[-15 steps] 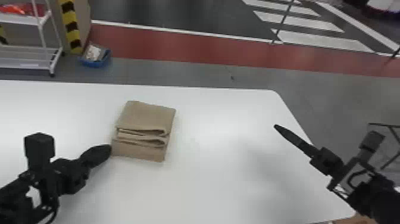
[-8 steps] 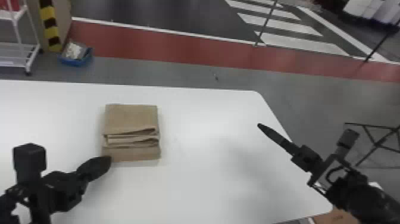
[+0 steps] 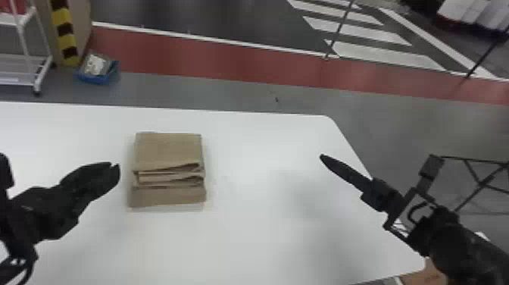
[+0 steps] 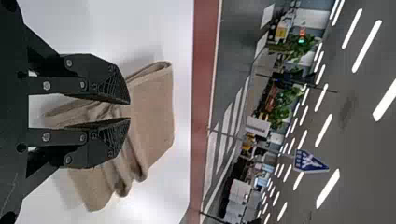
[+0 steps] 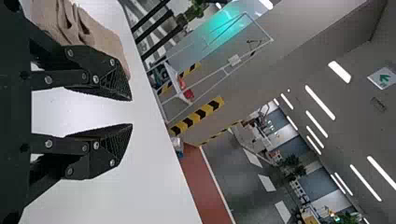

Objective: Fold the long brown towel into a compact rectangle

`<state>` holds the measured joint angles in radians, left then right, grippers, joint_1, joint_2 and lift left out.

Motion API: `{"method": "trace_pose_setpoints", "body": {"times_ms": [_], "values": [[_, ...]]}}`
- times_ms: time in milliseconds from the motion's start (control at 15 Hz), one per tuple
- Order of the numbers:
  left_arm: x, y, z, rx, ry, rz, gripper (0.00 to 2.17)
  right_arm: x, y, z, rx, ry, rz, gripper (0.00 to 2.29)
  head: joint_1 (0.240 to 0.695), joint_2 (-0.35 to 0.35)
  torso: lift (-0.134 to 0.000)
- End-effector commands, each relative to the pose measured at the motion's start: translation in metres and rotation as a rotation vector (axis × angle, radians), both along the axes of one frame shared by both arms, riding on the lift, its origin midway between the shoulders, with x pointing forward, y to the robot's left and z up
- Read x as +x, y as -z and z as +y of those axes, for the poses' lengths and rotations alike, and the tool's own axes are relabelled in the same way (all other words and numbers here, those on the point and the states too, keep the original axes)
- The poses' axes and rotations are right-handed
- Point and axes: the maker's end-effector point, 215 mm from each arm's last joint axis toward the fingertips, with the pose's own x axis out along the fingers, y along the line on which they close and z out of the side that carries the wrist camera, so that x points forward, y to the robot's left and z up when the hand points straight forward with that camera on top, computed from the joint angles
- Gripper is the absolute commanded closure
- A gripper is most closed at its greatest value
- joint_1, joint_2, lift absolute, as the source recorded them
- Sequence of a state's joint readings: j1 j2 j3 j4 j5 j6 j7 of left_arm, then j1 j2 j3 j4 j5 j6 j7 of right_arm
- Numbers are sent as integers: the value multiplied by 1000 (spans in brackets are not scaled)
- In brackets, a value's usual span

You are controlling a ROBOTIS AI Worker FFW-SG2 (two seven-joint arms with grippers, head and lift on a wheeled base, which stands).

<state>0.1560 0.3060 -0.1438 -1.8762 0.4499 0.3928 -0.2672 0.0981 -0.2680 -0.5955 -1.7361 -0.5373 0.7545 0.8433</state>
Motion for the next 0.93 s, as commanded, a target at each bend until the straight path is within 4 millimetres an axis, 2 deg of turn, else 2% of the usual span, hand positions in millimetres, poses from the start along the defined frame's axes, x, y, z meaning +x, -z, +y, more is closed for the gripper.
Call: {"method": "trace_pose_setpoints", "body": {"times_ms": [0, 133, 200, 467, 600, 667, 867], "values": [[20, -43, 19, 18, -77, -109, 9, 19, -6, 29, -135, -7, 2, 46, 695, -292, -123], [36, -61, 25, 62, -166, -165, 16, 33, -4, 46, -249, 18, 21, 66, 695, -249, -123], [42, -59, 25, 110, -194, -168, 2, 39, -6, 55, -290, 34, 17, 66, 695, -232, -123], [58, -76, 7, 199, -302, -236, -1, 66, -21, 103, -370, 50, -54, 66, 695, -175, -123], [67, -73, 1, 244, -329, -246, -2, 76, -29, 124, -391, 62, -126, 66, 690, -158, -123], [70, -70, 3, 254, -343, -248, -2, 77, -31, 128, -379, 78, -141, 66, 681, -149, -123], [68, -102, 18, 207, -456, -397, -2, 69, -44, 128, -349, 159, -240, 66, 663, -123, -123]]}}
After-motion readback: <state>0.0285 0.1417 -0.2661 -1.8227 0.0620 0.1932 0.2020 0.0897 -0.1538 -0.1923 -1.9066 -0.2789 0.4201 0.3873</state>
